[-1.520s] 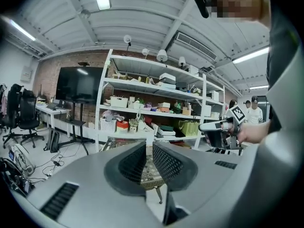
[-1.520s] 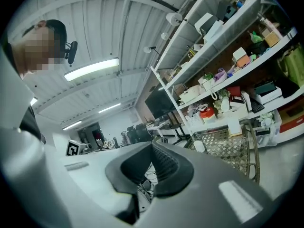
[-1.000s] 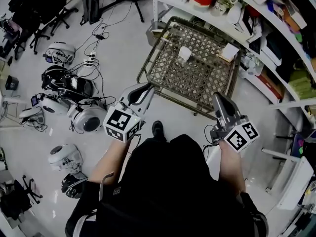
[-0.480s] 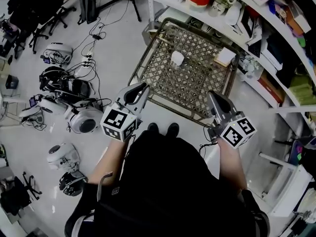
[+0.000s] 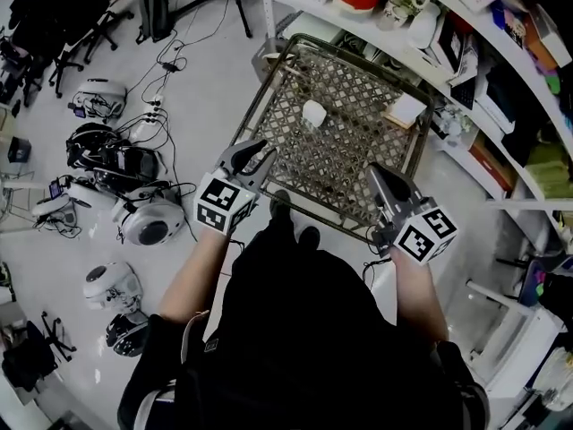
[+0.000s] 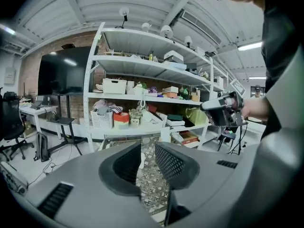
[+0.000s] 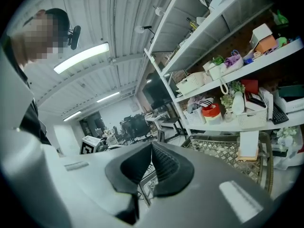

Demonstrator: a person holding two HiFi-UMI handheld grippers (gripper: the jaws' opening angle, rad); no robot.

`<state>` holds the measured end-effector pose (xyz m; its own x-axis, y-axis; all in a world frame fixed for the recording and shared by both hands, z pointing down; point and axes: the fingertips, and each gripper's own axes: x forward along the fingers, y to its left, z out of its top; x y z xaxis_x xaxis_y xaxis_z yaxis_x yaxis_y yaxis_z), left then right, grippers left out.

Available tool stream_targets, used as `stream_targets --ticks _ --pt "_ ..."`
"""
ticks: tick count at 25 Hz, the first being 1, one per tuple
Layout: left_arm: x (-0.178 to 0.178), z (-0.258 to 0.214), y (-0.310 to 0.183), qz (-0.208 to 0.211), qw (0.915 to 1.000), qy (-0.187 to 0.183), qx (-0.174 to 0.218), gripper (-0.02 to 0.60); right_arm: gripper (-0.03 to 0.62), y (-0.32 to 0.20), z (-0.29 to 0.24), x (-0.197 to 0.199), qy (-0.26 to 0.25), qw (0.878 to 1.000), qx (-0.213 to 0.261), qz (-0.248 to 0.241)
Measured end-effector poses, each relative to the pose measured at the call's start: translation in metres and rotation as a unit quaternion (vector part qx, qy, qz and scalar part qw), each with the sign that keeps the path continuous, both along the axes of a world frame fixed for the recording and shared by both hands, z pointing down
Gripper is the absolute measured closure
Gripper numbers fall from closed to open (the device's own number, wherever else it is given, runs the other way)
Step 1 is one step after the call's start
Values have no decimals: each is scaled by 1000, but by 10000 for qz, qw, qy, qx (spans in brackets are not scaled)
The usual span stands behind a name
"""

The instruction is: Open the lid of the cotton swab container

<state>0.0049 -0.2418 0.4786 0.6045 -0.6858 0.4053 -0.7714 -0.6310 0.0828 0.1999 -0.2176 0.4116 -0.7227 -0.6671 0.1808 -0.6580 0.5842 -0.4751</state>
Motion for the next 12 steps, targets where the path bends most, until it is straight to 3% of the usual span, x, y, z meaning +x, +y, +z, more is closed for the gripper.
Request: stream_targets --ticks 12 --pt "10 101 -103 877 9955 -219 -290 423 580 -67 70 -37 -5 9965 -828 -63"
